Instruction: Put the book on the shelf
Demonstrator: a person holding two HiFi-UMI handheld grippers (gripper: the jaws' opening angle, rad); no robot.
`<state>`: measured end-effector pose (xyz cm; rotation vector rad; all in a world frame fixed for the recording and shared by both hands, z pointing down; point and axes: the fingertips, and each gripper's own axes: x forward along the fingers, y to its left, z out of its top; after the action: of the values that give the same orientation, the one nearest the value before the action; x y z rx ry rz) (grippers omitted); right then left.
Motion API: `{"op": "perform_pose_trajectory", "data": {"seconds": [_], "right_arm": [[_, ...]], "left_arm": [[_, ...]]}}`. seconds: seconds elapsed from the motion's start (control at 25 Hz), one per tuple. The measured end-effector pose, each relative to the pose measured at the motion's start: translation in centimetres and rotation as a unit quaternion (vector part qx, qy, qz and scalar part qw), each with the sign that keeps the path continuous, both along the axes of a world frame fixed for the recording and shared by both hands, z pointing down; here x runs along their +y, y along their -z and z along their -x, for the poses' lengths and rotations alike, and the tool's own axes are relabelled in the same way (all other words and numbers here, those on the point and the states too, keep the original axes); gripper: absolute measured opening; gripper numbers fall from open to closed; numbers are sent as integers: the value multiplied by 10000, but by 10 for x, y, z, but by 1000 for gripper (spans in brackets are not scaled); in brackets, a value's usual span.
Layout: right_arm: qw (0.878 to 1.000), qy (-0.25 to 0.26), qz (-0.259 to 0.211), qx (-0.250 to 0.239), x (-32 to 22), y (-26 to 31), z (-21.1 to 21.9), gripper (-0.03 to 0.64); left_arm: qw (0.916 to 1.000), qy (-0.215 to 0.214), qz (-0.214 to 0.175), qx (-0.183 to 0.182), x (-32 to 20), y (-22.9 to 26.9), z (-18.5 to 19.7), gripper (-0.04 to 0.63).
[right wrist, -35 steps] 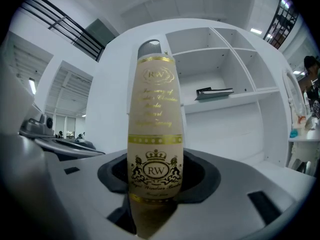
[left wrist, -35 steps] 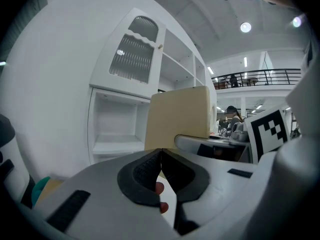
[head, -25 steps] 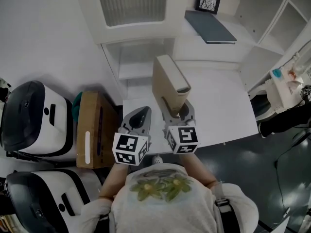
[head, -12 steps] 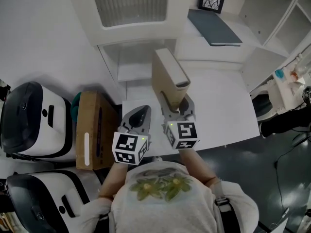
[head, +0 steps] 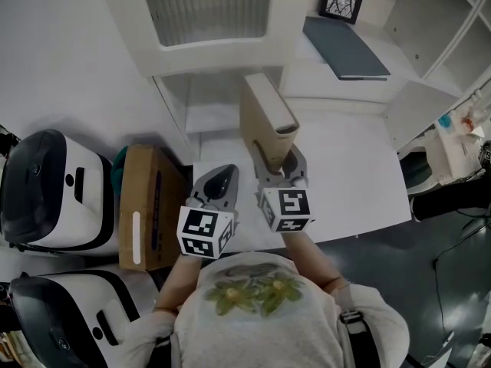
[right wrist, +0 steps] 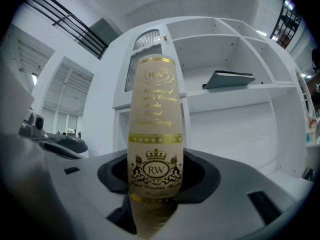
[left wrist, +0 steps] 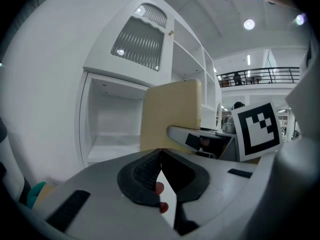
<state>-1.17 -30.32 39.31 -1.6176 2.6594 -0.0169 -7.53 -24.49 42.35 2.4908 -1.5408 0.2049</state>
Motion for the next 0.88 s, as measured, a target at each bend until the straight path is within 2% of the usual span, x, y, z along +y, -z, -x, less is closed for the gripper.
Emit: {"op": "perform_pose_trajectory", "data": {"seconds": [0.88], "right_arm": [[9998, -87, 12, 162, -30, -17, 4, 233]], "left_arm": [[10000, -20, 70, -34, -35, -6, 5, 28]]}}
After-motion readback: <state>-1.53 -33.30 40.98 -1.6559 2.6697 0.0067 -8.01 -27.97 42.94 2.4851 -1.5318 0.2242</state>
